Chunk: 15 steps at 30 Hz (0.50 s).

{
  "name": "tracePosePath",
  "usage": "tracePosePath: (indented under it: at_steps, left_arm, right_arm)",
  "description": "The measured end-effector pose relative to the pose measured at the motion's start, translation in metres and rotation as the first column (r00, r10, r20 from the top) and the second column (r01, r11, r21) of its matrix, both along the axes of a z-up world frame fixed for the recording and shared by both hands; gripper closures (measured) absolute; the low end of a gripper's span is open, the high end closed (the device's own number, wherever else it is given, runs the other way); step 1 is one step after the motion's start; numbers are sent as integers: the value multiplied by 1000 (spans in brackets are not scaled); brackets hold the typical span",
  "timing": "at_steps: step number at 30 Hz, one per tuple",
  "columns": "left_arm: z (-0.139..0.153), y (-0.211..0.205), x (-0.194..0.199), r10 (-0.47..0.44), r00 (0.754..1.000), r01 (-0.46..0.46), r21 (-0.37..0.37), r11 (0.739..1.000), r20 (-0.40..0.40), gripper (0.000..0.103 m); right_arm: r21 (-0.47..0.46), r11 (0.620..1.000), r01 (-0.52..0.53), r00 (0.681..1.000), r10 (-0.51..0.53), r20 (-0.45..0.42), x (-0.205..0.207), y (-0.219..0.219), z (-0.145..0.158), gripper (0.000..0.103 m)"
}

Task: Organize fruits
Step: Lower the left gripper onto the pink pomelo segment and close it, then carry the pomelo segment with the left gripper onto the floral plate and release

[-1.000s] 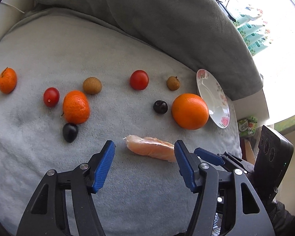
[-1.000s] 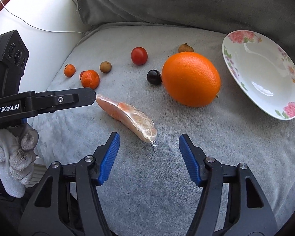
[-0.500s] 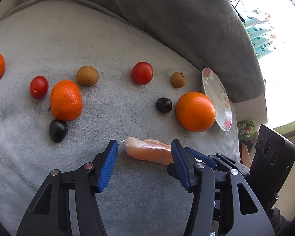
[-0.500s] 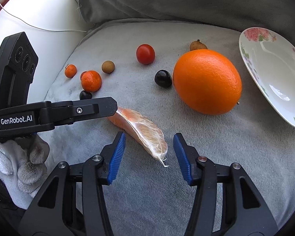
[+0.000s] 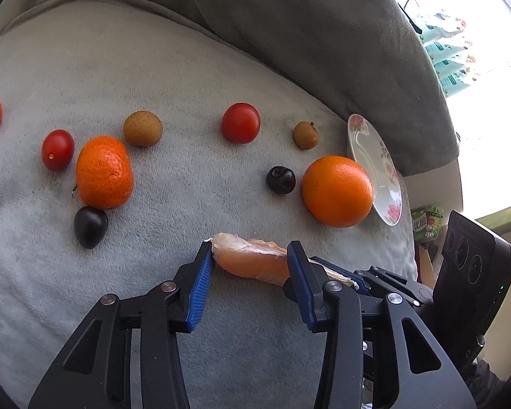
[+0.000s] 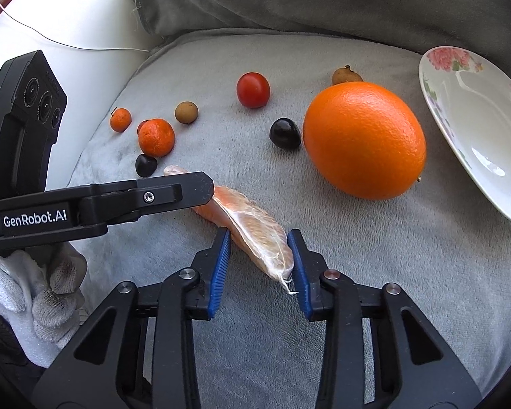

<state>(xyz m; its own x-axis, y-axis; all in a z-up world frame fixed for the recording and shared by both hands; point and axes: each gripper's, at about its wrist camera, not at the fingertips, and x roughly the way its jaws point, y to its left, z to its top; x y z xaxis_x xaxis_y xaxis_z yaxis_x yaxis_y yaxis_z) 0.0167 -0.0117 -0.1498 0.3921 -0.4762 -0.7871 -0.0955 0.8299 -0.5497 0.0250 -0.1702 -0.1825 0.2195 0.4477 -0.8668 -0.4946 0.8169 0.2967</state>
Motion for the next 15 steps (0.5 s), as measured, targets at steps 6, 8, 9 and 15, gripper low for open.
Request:
tracePosePath:
  at_steps: [6,8,9,15]
  left_arm:
    - [5,1,-1,1,1000,-1,-5,1000,13,61]
    - [10,1,-1,-3,1000,3,-6,1000,26,61]
    - [13,1,-1,-5,999,5,-6,1000,33,61]
    - [31,-10,8,-23,997,24,-9,1000,73,61]
  right_arm:
    - [-3,1000,0,1000,0,28,-3,-1,9,69]
    - [0,1000,2,999,-2,43,-4,-2,16,69]
    - [3,1000,4,999,-4,49,-3,-3,19,69]
    - [15,1000,25,996,-27,88,0,-14,40,70]
